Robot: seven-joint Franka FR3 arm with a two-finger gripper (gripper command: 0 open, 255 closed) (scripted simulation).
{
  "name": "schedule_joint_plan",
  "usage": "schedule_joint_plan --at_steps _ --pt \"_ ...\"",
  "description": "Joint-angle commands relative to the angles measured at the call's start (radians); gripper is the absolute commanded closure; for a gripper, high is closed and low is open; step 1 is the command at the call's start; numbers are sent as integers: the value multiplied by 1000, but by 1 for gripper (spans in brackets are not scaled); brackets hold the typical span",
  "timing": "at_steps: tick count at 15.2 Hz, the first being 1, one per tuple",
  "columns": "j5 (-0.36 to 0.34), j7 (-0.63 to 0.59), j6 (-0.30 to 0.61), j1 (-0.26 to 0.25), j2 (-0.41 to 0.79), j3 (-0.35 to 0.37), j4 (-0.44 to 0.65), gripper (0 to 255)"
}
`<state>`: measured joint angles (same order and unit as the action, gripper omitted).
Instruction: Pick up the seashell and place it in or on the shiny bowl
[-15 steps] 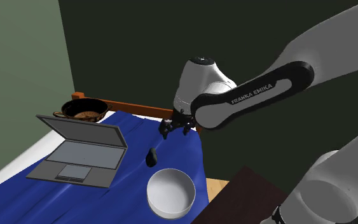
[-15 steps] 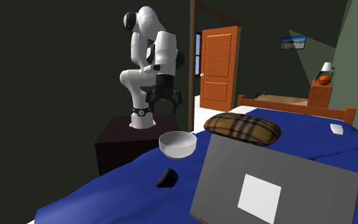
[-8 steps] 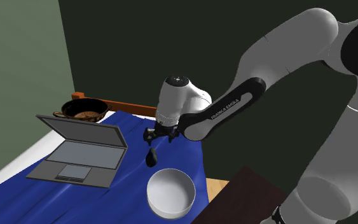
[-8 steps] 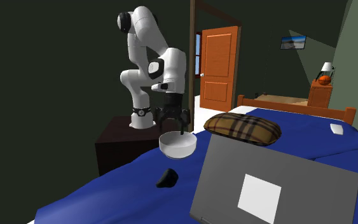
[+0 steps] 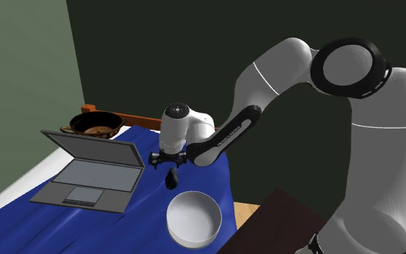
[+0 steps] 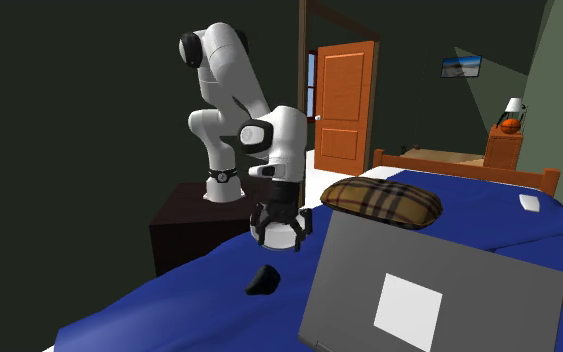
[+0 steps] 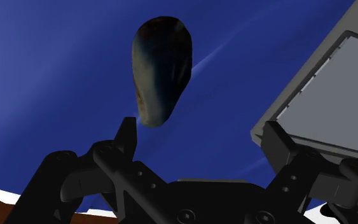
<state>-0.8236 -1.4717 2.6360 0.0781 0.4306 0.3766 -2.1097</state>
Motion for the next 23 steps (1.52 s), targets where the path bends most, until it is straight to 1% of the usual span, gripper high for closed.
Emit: schedule_joint_plan --at_steps 1,7,15,16,23 --pt "-26 -29 2 -18 38 -19 32 0" --pt "-89 -70 36 -43 125 -66 83 0" --pt "-89 -70 36 -44 125 -66 82 0" --pt "-89 -70 36 -44 125 -66 82 255" --pt "-89 -70 36 -44 125 -66 82 255"
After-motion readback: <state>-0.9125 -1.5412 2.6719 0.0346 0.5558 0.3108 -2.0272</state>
